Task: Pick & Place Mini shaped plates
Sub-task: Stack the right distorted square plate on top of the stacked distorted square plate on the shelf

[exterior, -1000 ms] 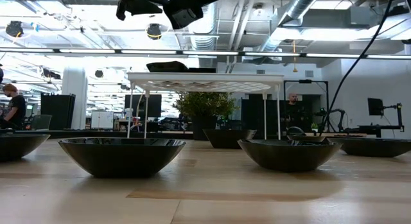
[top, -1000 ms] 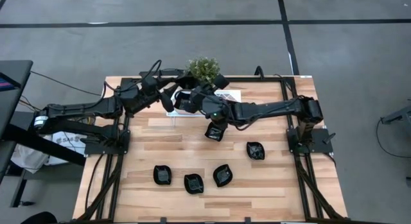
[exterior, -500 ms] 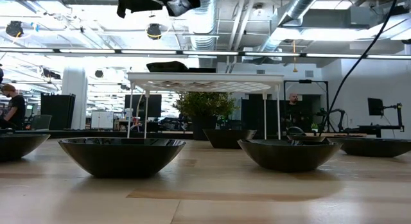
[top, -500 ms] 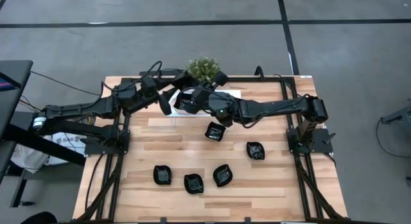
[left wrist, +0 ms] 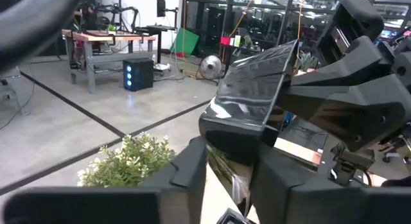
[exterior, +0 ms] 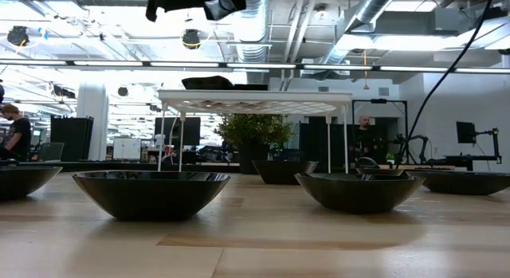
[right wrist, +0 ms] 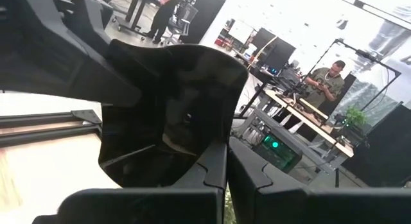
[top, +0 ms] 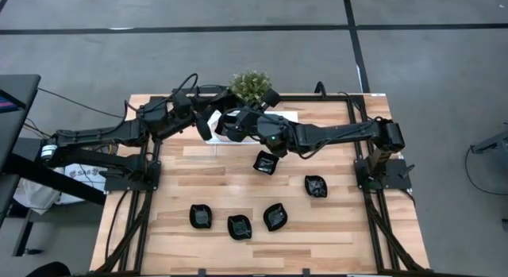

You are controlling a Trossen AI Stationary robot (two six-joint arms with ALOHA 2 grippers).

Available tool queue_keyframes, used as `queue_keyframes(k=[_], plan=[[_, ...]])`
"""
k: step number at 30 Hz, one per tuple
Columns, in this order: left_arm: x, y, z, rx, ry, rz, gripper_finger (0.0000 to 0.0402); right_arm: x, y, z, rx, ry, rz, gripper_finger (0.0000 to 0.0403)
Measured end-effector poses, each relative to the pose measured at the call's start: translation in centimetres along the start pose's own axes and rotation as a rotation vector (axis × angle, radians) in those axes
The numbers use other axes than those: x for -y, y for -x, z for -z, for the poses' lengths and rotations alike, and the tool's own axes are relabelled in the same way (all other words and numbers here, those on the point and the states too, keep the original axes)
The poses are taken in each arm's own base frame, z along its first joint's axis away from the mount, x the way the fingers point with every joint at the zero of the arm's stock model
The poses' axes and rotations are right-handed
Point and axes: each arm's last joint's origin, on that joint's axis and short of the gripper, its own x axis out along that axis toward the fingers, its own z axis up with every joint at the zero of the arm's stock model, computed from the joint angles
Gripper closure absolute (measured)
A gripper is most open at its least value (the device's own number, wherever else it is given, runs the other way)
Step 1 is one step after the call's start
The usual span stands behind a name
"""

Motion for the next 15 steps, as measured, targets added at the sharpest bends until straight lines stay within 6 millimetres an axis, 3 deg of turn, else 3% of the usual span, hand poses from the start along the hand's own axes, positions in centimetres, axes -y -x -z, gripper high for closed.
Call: queue_keyframes(k=[7,15], plan=[[-0.14,-0.01,-0.01,0.003,0.009,-0.027,0.039,-0.01,0.02,-0.03,0.002,-0.003,-0.001,0.0393],[-0.09,-0.01,-0.03,0.003,0.032,-0.007,0.0396,-0.09,0.02,-0.17,0.025,-0.014,-0.032,0.0359]])
